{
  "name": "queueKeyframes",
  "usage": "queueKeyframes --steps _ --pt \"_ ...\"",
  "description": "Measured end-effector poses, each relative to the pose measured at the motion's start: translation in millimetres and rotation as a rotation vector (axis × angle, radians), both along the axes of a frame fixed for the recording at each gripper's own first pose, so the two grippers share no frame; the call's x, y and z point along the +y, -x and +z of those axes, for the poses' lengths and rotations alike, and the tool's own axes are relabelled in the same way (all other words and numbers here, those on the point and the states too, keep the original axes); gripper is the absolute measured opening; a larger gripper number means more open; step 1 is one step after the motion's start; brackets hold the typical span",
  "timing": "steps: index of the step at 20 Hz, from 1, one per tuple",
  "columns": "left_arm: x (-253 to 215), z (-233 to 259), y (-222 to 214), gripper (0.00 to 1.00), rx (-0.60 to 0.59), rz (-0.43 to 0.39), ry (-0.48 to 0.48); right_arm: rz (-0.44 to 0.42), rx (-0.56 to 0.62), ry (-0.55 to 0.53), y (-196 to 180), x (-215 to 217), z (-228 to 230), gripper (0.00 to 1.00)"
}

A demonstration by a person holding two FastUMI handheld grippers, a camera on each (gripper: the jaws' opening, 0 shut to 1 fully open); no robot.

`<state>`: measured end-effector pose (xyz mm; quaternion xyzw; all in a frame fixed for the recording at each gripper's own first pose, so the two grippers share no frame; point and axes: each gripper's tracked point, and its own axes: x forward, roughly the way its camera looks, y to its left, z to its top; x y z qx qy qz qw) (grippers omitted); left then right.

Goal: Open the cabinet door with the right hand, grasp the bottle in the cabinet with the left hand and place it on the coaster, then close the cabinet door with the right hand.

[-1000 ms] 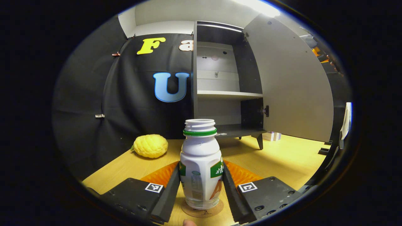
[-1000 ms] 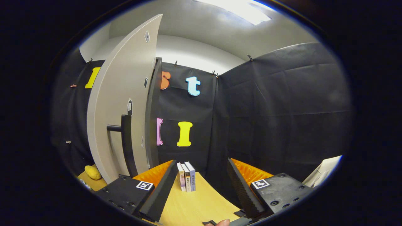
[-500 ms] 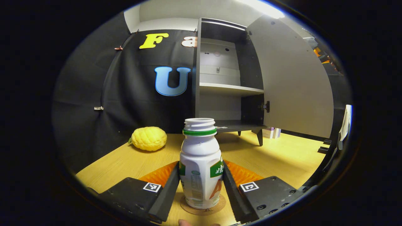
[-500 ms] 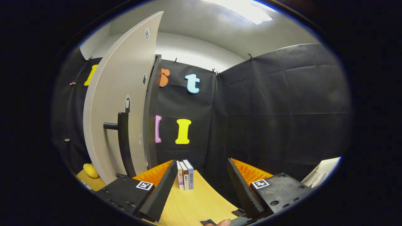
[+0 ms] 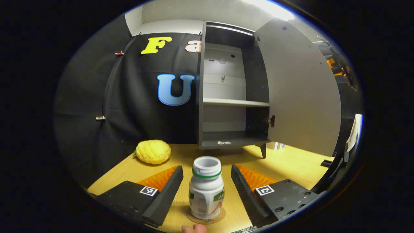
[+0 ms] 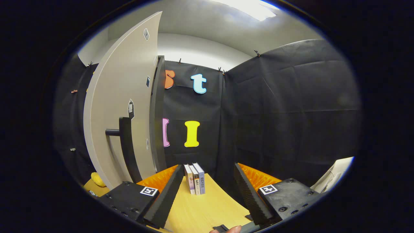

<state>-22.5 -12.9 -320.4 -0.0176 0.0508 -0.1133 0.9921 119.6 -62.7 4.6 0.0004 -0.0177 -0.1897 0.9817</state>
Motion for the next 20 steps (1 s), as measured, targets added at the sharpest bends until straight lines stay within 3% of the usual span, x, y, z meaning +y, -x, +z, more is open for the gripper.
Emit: queueKeyframes --steps 4,8,14,20 --pt "1 61 -1 0.94 0.039 0.065 0.034 0.057 -0.011 0.034 -7 10 6 0.97" --pt "4 134 -12 0.95 -0.006 0.145 -0.008 0.111 0.004 0.007 -11 19 3 0.97" --pt "-3 217 -25 0.95 -0.051 0.176 -0.002 0.163 -0.027 -0.052 -13 32 10 0.95" --pt "-15 264 -9 0.94 -0.091 0.159 0.003 0.142 -0.036 -0.063 -10 31 10 0.95"
